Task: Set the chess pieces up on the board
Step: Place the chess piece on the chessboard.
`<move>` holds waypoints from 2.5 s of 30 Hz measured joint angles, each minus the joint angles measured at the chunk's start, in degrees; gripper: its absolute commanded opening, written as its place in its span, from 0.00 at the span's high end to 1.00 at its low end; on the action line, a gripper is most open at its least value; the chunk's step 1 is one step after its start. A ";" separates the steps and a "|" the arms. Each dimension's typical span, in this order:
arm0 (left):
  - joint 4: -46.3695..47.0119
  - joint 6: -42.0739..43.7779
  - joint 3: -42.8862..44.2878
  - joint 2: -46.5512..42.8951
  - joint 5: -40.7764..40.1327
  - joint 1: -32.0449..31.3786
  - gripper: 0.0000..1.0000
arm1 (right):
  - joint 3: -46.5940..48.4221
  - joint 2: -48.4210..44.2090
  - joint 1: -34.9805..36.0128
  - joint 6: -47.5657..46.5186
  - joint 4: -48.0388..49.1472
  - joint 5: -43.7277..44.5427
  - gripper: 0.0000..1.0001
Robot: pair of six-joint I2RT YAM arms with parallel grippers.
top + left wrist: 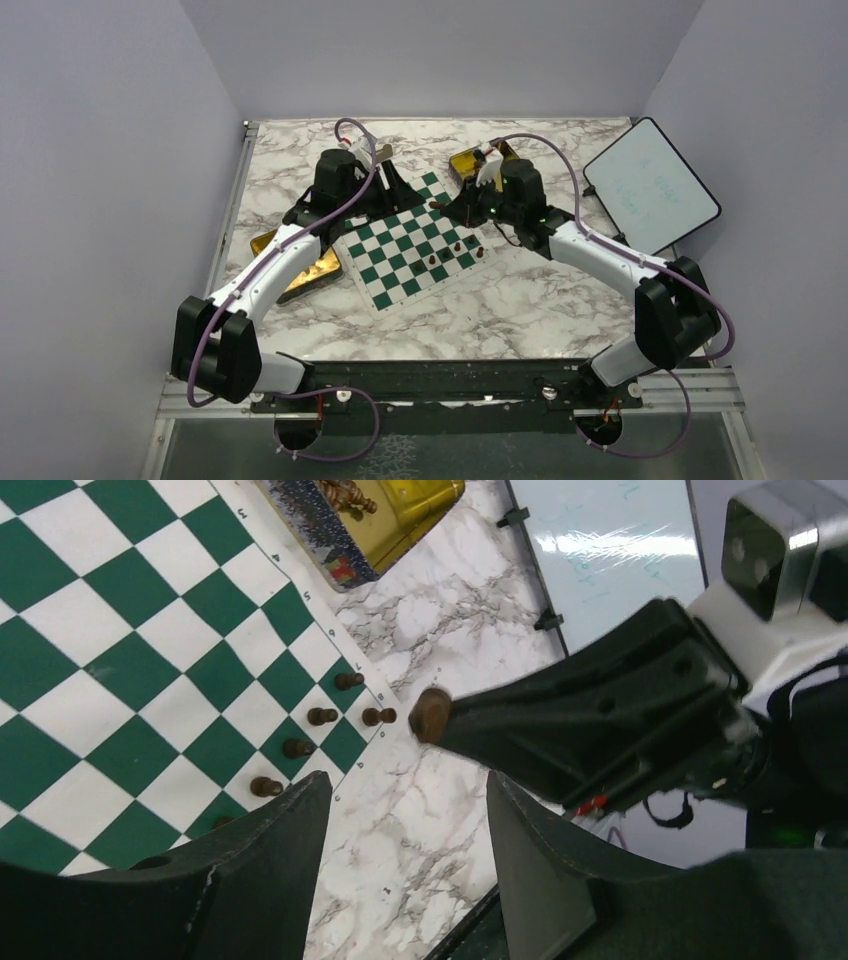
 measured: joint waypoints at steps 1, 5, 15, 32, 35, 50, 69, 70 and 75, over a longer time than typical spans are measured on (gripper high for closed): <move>0.59 -0.50 0.26 0.70 0.46 0.00 0.43 | -0.63 -0.46 1.09 0.48 0.55 -0.07 0.93; 2.23 -2.47 1.07 2.54 1.84 0.00 0.49 | -2.43 -2.32 3.19 2.10 2.54 -0.13 0.93; 4.74 -5.95 1.09 3.54 4.52 0.00 0.51 | -2.95 -4.22 3.58 4.07 5.75 -0.13 0.93; 9.99 -9.75 0.52 5.64 8.33 0.00 0.82 | -3.91 -4.22 4.28 5.53 7.34 -0.35 0.93; 9.99 -9.66 0.52 5.64 8.46 0.02 0.90 | -3.91 -4.22 4.28 5.70 7.39 -0.37 0.92; -0.66 -0.61 2.19 5.81 6.29 0.02 1.00 | -6.27 -4.87 4.55 6.12 7.26 -0.39 0.40; -23.98 11.72 2.71 2.47 -17.49 -10.34 1.00 | -17.84 -18.49 4.55 4.81 0.76 7.02 0.00; -24.46 11.69 2.19 2.36 -18.45 -10.88 1.00 | -18.23 -18.93 4.55 4.79 0.31 7.48 0.00; -26.40 11.23 -0.61 2.12 -23.45 -12.94 1.00 | -19.08 -20.04 4.55 4.74 -1.05 9.38 0.00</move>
